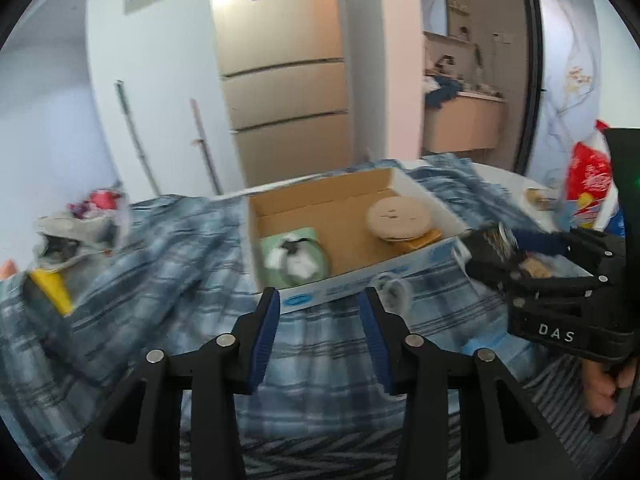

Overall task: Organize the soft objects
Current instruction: 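Grasp and lift the Face pack with the right tool while the left tool grasps the cable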

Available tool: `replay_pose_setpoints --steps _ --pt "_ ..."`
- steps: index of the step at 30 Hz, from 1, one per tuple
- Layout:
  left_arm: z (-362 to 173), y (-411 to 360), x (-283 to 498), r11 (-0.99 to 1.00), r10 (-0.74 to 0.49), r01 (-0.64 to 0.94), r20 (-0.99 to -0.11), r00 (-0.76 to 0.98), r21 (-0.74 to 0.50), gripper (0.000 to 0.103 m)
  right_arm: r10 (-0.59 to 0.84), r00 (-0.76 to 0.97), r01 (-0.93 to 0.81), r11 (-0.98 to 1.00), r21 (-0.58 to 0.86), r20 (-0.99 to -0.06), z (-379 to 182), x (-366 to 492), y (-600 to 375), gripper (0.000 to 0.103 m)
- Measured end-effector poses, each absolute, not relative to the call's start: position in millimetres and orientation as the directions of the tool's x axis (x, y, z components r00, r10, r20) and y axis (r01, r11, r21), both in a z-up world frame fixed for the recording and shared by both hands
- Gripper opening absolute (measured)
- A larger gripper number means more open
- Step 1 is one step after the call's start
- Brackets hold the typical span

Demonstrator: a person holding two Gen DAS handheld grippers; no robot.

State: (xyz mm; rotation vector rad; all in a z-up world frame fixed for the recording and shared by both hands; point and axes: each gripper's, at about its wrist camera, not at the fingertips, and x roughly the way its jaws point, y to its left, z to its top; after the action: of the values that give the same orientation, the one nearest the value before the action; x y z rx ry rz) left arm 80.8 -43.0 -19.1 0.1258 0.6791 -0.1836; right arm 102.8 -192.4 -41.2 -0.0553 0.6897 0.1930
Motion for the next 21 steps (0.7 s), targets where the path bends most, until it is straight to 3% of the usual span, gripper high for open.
replay_pose_setpoints --steps 4,5,6,7,11,21 --pt "-18.0 -57.1 91.9 0.966 -0.181 0.258 -0.663 0.726 0.018 0.038 0.110 0.835 -0.147 0.989 -0.025 -0.539 -24.9 96.8 -199.4 0.062" --pt "-18.6 -61.8 94.2 0.962 -0.195 0.274 -0.666 0.720 0.014 0.029 0.109 0.846 -0.142 0.990 -0.023 -0.522 -22.3 97.0 -201.4 0.062" --pt "-20.5 -68.7 96.3 0.949 -0.228 0.314 -0.664 0.713 0.011 0.010 0.116 0.851 -0.144 0.989 -0.015 -0.512 -19.9 97.1 -204.2 0.062" --pt "-22.8 -74.1 97.3 0.942 -0.238 0.335 -0.667 0.706 0.018 0.007 0.128 0.853 -0.151 0.989 -0.004 -0.506 -19.0 98.0 -206.7 0.062" --pt "-42.4 -86.7 109.5 0.931 -0.256 0.365 -0.712 0.653 0.000 0.007 0.180 0.849 -0.181 0.982 0.046 -0.498 -17.8 99.0 -213.9 0.062" --pt "-82.2 -81.4 130.0 0.923 -0.302 0.371 -0.796 0.525 -0.105 0.008 0.191 0.826 -0.219 0.976 0.011 -0.530 -26.6 99.5 -203.7 0.062"
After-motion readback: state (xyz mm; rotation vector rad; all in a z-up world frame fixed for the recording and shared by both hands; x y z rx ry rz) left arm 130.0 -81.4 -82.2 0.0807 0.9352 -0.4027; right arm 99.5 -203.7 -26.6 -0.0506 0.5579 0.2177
